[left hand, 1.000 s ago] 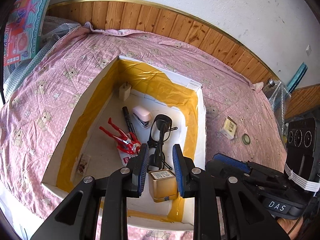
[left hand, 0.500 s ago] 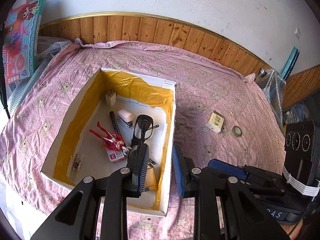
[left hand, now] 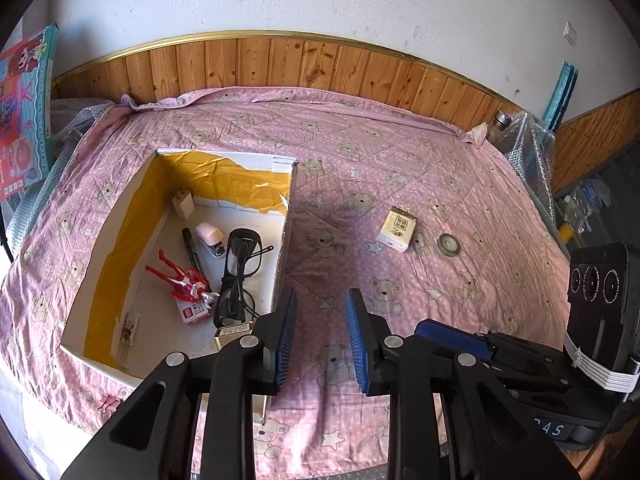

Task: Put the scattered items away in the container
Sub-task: 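Withdraw both open tools from the box toward the tissue pack and tape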

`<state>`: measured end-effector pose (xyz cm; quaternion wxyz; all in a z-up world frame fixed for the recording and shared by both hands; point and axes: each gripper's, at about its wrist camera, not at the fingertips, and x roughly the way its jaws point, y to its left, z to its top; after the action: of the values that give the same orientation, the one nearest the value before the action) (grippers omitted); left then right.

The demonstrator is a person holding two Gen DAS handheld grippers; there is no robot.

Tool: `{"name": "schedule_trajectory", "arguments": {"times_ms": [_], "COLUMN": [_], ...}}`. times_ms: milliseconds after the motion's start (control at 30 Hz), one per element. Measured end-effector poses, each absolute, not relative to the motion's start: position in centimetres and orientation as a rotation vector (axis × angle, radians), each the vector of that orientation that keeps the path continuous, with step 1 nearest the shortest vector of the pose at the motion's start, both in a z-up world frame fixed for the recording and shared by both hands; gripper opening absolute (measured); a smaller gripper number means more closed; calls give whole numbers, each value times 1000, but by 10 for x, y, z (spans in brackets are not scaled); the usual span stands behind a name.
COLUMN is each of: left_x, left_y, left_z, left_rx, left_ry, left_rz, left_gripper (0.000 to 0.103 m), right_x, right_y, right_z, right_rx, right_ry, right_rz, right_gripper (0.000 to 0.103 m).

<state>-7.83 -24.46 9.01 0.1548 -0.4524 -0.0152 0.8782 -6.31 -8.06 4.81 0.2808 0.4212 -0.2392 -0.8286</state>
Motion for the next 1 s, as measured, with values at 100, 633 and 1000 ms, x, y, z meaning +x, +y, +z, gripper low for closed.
{"name": "schedule_trajectory", "arguments": {"times_ms": [100,633,1000], "left_x": [-78,-94,-127], "left_y": [-233,-169,-123], "left_z": [89,78,53], "left_rx": [-1297,-1297,-1332], "left_ry": [-22,81,114], "left_rz": [2500,2410,2321], "left_gripper": [27,32,40], "right_x": [-61,-71,-91], "right_y": [-68,7,48], "right_z": [49,30,7], "right_rx": [1117,1144,1210], "right_ry": [-665,-797,-846], "right_rz": [-2236,-2336,-2421], "right_gripper": [38,38,38]}}
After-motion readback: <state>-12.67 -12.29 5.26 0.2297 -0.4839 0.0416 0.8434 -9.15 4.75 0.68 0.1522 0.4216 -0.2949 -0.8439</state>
